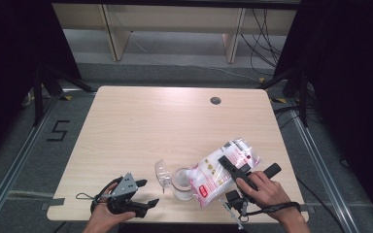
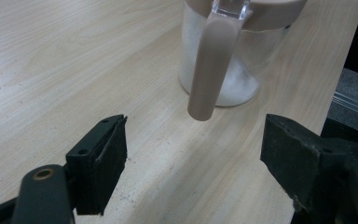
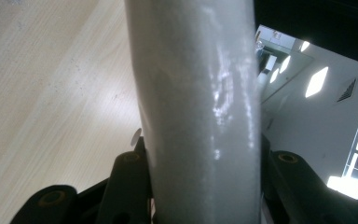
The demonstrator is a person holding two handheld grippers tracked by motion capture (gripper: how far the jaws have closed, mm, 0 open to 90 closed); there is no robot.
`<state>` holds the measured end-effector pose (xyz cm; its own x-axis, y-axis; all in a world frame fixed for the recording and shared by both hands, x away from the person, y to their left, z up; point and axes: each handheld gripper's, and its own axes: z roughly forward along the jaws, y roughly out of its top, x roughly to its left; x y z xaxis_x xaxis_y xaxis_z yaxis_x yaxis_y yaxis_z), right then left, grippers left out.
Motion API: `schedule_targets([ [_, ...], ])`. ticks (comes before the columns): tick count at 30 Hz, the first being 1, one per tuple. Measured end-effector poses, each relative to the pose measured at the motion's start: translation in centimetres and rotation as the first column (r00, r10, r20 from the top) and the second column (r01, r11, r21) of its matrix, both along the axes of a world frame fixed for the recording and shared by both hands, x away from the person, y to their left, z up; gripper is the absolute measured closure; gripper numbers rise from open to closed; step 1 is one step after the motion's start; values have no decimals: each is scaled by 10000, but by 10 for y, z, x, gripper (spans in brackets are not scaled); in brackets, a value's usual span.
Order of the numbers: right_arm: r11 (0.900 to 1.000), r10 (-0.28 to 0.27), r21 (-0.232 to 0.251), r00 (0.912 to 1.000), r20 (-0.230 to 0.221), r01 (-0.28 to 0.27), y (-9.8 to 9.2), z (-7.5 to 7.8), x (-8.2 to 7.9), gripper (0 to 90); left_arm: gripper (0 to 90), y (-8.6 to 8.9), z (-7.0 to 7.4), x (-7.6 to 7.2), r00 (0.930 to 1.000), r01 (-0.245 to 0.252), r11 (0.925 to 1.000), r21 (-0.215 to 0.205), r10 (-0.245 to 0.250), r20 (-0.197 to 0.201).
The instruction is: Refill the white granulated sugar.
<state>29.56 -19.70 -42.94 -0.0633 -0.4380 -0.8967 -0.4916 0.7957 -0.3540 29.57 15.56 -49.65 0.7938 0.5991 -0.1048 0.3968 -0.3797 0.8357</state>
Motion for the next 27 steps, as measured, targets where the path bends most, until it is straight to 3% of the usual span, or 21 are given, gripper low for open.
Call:
schedule_targets([
  [10, 9999, -24, 105, 10000, -30, 25, -1, -2, 1, 646, 222, 1, 1, 0, 10000, 52, 10000, 19, -52, 28],
  [14, 10000, 0, -89, 10000, 42, 0, 1, 0, 0, 647, 222, 1, 1, 0, 10000, 26, 10000, -41, -26, 1],
  [24, 10000, 75, -64, 9999, 123, -75, 0, -1, 1, 650, 222, 1, 1, 0, 10000, 72, 10000, 30, -72, 37],
  [27, 9995, 123, -279, 9998, 160, -119, 0, 1, 0, 650, 222, 0, 1, 1, 9999, 105, 9999, 0, -105, 66],
])
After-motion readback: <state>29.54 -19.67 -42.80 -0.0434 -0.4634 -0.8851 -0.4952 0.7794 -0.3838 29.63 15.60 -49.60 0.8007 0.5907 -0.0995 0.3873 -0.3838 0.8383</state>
